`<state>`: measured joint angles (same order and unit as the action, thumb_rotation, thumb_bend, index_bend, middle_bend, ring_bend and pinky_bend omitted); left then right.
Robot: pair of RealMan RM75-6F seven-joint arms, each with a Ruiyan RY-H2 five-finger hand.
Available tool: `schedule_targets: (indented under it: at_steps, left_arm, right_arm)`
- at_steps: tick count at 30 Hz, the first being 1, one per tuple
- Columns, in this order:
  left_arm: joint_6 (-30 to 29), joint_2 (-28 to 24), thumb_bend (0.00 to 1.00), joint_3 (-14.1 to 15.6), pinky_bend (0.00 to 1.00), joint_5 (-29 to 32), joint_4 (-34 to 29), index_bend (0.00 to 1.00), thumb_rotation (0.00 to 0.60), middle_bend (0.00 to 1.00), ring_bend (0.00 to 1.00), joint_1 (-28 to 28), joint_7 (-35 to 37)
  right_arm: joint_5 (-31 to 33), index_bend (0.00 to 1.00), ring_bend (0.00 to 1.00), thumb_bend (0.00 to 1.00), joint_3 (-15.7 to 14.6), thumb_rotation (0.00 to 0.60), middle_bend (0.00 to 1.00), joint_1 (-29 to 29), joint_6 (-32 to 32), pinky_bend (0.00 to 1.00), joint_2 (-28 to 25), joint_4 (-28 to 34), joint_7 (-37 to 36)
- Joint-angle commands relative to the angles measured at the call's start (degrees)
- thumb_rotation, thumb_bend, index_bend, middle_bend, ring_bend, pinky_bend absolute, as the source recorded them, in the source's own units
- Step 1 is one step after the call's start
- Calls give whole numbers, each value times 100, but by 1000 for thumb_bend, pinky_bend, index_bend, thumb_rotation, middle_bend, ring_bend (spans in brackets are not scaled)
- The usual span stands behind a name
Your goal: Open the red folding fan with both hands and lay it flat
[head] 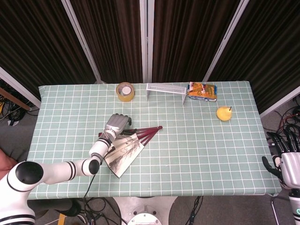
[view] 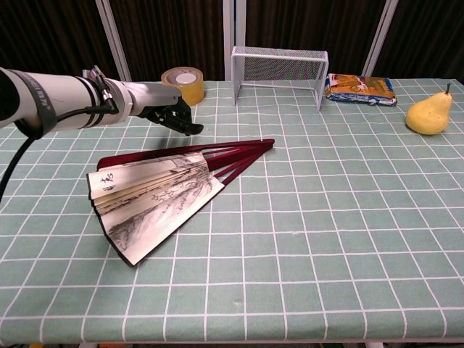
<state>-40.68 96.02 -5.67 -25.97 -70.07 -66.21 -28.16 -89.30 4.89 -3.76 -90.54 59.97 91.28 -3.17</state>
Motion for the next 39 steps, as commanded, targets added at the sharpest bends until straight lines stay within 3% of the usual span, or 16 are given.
schedule_targets:
  at_steps: [1, 16, 22, 24, 28, 31, 39]
  left_arm:
    - [20, 55, 324, 24, 277, 65, 39, 313, 188, 324, 303, -5, -55]
    - [156, 187, 324, 33, 337, 312, 68, 277, 211, 430, 420, -62, -219]
    - [213, 283, 325, 69, 358, 396, 182, 296, 251, 454, 453, -112, -289]
    - [253, 285, 327, 70, 359, 433, 196, 305, 281, 459, 453, -119, -286]
    - [259, 306, 334, 94, 367, 476, 236, 330, 407, 476, 467, -124, -302]
    - [246, 325, 337, 57, 387, 484, 262, 359, 454, 504, 500, -103, -244]
    - [508, 198, 338, -91, 405, 586, 213, 380, 468, 524, 519, -73, 11]
  right_arm:
    - [0, 149, 0, 248, -3, 600, 184, 8, -3, 0, -4, -8, -10]
    - [25, 148, 0, 248, 4, 600, 186, 30, -2, 0, 11, -53, -52]
    - [51, 149, 0, 248, 7, 600, 186, 50, -6, 0, 7, -70, -64]
    - [59, 148, 0, 249, 11, 600, 186, 52, -4, 0, 12, -78, -71]
    - [55, 149, 0, 248, 12, 600, 186, 48, 4, 0, 23, -90, -79]
    - [54, 148, 0, 248, 14, 600, 186, 45, 9, 0, 32, -97, -81]
    - [74, 149, 0, 248, 25, 600, 186, 47, 16, 0, 40, -97, -65]
